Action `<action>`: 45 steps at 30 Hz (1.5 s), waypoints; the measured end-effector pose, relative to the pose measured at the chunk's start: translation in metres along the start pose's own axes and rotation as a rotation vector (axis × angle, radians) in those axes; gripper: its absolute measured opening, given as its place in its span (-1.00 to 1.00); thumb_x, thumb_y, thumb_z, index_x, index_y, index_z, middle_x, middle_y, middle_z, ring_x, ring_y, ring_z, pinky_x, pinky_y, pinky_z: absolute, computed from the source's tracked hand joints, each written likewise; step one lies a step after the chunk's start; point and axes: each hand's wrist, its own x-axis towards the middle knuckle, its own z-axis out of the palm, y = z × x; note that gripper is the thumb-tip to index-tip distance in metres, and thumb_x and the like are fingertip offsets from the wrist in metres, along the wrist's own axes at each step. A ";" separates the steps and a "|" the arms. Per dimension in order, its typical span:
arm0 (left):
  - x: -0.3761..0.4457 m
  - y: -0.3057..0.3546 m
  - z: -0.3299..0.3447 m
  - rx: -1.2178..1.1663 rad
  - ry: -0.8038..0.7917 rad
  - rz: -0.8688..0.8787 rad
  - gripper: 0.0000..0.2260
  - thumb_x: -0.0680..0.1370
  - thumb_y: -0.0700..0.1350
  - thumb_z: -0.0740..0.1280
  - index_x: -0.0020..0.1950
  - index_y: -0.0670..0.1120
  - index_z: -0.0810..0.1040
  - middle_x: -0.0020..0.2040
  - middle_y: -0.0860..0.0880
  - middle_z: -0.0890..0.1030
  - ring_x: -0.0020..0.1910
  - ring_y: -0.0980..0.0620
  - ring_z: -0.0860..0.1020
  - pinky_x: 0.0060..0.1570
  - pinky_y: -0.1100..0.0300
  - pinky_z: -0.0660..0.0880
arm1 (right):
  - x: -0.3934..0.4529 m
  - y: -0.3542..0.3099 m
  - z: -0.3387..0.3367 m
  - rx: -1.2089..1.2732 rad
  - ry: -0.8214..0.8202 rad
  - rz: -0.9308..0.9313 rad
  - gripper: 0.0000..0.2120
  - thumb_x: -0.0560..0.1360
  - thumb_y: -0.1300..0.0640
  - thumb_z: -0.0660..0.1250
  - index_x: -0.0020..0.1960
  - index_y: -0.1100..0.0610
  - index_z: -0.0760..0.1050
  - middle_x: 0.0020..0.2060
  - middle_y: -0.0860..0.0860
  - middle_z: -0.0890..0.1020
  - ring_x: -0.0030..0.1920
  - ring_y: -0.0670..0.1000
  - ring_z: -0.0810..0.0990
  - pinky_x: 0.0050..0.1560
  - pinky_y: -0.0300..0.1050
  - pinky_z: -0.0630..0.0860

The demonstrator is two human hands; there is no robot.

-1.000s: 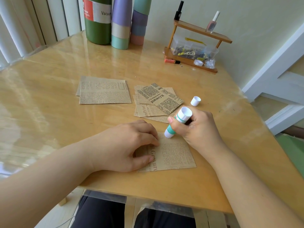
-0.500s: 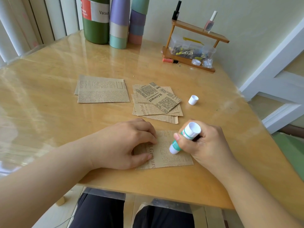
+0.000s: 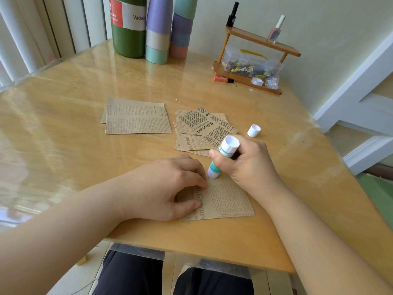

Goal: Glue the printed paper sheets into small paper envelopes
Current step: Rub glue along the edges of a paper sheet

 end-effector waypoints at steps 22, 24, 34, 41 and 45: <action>-0.010 -0.025 -0.019 -0.020 0.053 -0.179 -0.66 0.36 0.27 0.26 -0.07 0.08 0.61 -0.05 0.14 0.50 -0.04 0.16 0.43 0.01 0.31 0.36 | -0.038 -0.011 -0.018 0.017 -0.034 -0.030 -0.74 0.37 0.20 0.40 -0.39 0.31 0.43 -0.55 -0.33 0.48 -0.52 -0.21 0.32 -0.45 -0.49 0.22; -0.010 -0.025 -0.019 -0.024 0.052 -0.184 -0.67 0.36 0.28 0.26 -0.07 0.09 0.60 -0.06 0.14 0.50 -0.03 0.16 0.42 0.01 0.32 0.34 | -0.034 -0.011 -0.015 0.019 -0.032 -0.024 -0.76 0.37 0.21 0.39 -0.39 0.30 0.43 -0.55 -0.31 0.49 -0.52 -0.20 0.33 -0.45 -0.49 0.24; -0.009 -0.026 -0.018 -0.051 0.048 -0.203 -0.67 0.34 0.28 0.26 -0.11 0.08 0.57 -0.07 0.14 0.49 -0.04 0.13 0.42 0.02 0.23 0.36 | -0.004 -0.007 0.007 0.069 -0.055 0.005 -0.60 0.38 -0.07 0.30 -0.35 0.28 0.37 -0.46 0.16 0.60 -0.46 -0.01 0.32 -0.42 -0.15 0.33; -0.009 -0.025 -0.018 -0.058 0.040 -0.215 -0.66 0.32 0.29 0.26 -0.12 0.07 0.55 -0.09 0.13 0.49 -0.06 0.13 0.42 -0.02 0.31 0.35 | 0.004 -0.012 0.011 0.068 -0.081 0.009 -0.72 0.47 0.23 0.38 -0.36 0.24 0.38 -0.48 0.01 0.64 -0.50 -0.21 0.38 -0.39 -0.43 0.28; -0.008 -0.026 -0.019 -0.063 0.030 -0.231 -0.68 0.31 0.29 0.26 -0.12 0.10 0.54 -0.08 0.13 0.49 -0.05 0.14 0.41 -0.01 0.39 0.31 | -0.001 -0.013 0.008 0.077 -0.071 -0.030 -0.72 0.46 0.22 0.37 -0.37 0.27 0.40 -0.47 -0.02 0.65 -0.49 -0.21 0.39 -0.39 -0.44 0.27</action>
